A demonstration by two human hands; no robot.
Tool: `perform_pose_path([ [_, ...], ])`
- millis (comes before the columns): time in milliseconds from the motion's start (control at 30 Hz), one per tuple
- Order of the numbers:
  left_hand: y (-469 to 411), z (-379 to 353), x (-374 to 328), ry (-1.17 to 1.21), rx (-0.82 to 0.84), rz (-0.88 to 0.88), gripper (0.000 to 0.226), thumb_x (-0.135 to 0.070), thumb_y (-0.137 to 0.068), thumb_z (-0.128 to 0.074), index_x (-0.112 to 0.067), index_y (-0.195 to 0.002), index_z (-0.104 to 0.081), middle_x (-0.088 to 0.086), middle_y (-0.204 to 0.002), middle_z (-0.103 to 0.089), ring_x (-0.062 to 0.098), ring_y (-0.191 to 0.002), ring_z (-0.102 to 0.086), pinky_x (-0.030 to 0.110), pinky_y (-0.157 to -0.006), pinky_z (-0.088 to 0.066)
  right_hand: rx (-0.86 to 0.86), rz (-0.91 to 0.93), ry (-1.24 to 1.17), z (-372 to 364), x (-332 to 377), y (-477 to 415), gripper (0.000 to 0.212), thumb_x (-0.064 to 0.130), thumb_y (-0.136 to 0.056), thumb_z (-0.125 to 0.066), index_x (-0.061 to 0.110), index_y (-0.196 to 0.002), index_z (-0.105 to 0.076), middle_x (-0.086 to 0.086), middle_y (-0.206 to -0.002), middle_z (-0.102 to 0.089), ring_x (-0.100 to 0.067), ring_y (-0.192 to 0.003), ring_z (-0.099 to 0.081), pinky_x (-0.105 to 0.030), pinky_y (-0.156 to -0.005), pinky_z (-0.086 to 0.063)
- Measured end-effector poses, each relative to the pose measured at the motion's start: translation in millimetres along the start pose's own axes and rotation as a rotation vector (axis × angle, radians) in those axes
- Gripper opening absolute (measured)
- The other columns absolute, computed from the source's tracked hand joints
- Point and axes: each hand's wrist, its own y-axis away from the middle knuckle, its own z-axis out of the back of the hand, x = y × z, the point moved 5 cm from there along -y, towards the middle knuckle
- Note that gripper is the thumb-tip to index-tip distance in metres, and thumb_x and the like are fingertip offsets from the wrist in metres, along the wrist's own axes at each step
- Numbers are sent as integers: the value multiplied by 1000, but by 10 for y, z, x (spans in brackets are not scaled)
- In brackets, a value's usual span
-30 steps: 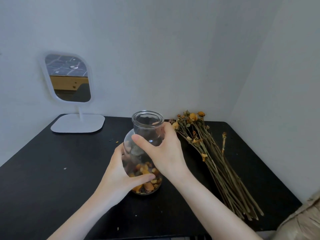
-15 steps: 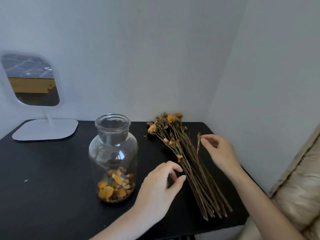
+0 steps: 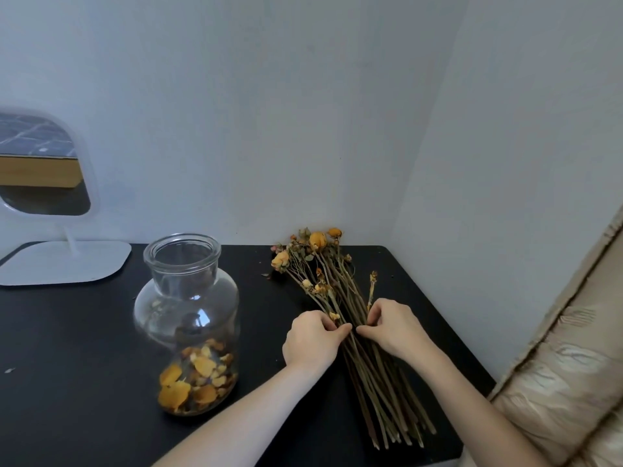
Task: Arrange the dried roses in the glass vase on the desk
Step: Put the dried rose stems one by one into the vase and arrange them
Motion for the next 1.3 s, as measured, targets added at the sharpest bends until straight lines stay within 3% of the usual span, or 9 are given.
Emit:
perform_pose_path([
  [200,9,-32,-15,26,46,54,18,-43,-81,-66,-29,-69,-67,-13,-69,-59,10,-73,-58,27,-64,-43,-12,-1,17,-17,-18,-1,19,33,-81,-68,26,-81,-51,6,-82,-57,-8,-74,-57,-25,-64,-48],
  [500,-11,4,3,275,50,143,12,-28,-81,-68,-18,-77,-75,-5,-84,-69,12,-83,-64,34,-80,-54,5,-62,39,-20,-76,-14,15,32,-84,-65,22,-77,-56,3,-79,-60,-11,-73,-60,-26,-62,-47],
  [667,-13,76,-66,379,28,79,16,-26,-82,-68,-18,-68,-72,-4,-78,-69,6,-78,-61,24,-67,-46,3,-82,12,-9,-97,-35,16,34,-84,-64,23,-77,-54,3,-80,-60,-11,-73,-60,-27,-66,-51],
  [867,3,310,-168,383,-65,-47,18,-27,-85,-65,-23,-67,-67,-10,-75,-65,-2,-74,-55,14,-60,-36,-54,54,-112,23,70,-6,13,38,-85,-63,25,-83,-58,8,-77,-59,-5,-71,-57,-21,-62,-46],
  [967,1,420,-145,377,-90,-67,13,-26,-89,-59,-20,-81,-67,-7,-81,-64,0,-75,-54,14,-61,-36,3,86,-125,-6,186,3,21,43,-83,-63,23,-86,-65,10,-73,-58,-4,-69,-56,-18,-59,-44],
  [1067,12,441,-63,318,-76,-51,15,-25,-94,-51,-15,-96,-61,-4,-89,-59,2,-76,-50,14,-60,-34,41,63,-80,-72,258,-8,30,49,-79,-66,20,-87,-68,7,-76,-62,-8,-74,-60,-24,-65,-50],
  [1300,79,425,1,282,-32,-52,13,-21,-96,-46,-21,-85,-52,-6,-78,-53,3,-66,-47,13,-55,-34,57,17,-88,-145,317,-47,16,34,-83,-65,19,-83,-71,2,-84,-67,-12,-78,-63,-31,-76,-54],
])
